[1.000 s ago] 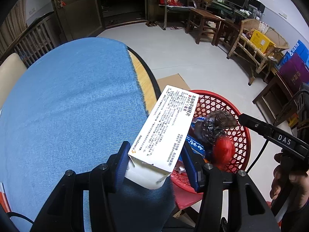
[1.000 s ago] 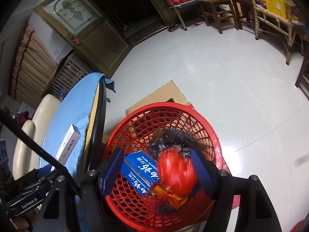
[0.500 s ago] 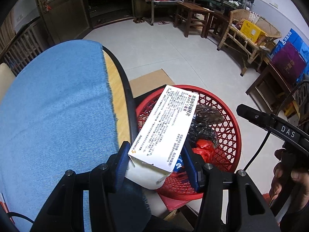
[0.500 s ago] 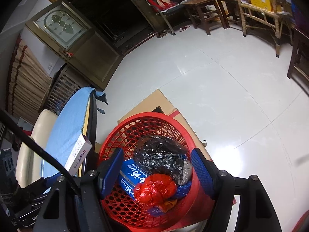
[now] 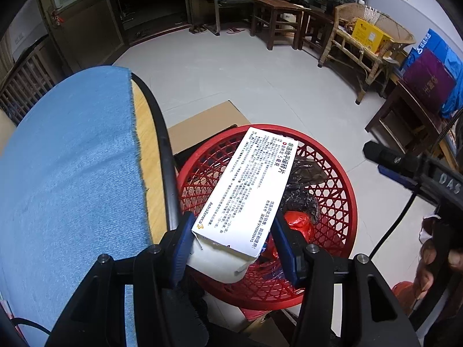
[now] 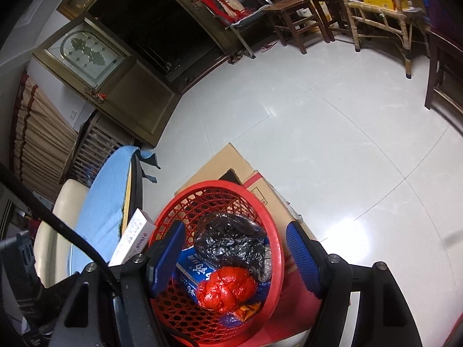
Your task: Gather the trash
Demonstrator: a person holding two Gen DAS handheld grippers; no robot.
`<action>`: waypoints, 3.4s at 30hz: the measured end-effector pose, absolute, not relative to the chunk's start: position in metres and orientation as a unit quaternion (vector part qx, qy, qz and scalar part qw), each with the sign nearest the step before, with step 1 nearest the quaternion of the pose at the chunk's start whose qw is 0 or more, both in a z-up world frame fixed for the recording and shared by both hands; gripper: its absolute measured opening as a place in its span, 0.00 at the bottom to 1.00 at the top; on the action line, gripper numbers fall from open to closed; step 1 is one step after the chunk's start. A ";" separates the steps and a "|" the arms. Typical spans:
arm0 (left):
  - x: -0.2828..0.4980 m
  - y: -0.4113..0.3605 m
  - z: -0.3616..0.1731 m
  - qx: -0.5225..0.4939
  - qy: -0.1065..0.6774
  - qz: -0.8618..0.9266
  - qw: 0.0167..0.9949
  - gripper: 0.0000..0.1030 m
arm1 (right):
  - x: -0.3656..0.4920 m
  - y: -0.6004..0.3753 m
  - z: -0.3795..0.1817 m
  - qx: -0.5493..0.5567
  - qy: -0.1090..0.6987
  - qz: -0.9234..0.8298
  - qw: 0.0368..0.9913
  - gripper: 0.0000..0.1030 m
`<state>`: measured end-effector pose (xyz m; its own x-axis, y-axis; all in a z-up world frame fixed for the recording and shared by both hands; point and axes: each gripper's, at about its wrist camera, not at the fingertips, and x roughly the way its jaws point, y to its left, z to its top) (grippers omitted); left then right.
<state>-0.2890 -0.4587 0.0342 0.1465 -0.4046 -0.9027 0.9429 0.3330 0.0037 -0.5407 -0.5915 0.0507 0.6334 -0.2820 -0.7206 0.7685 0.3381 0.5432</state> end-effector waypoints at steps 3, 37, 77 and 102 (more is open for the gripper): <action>-0.292 -0.462 0.031 0.314 0.434 -0.489 0.688 0.54 | -0.546 -0.593 0.055 0.466 0.252 -0.344 0.776 0.73; -0.269 -0.419 0.080 0.239 0.425 -0.484 0.727 0.79 | -0.525 -0.557 0.122 0.398 0.244 -0.332 0.820 0.73; -0.283 -0.257 0.119 0.135 0.334 -0.398 0.844 0.90 | -0.491 -0.386 0.138 0.162 0.324 -0.404 0.840 0.83; -0.287 -0.259 0.114 0.147 0.332 -0.402 0.840 0.90 | -0.491 -0.389 0.137 0.150 0.328 -0.402 0.842 0.92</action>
<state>-0.2870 -0.2593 0.1141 0.4564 -0.5773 -0.6771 0.7733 0.6338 -0.0192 -0.4907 -0.3885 0.1373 0.4620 -0.5782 -0.6725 0.7750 0.6318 -0.0108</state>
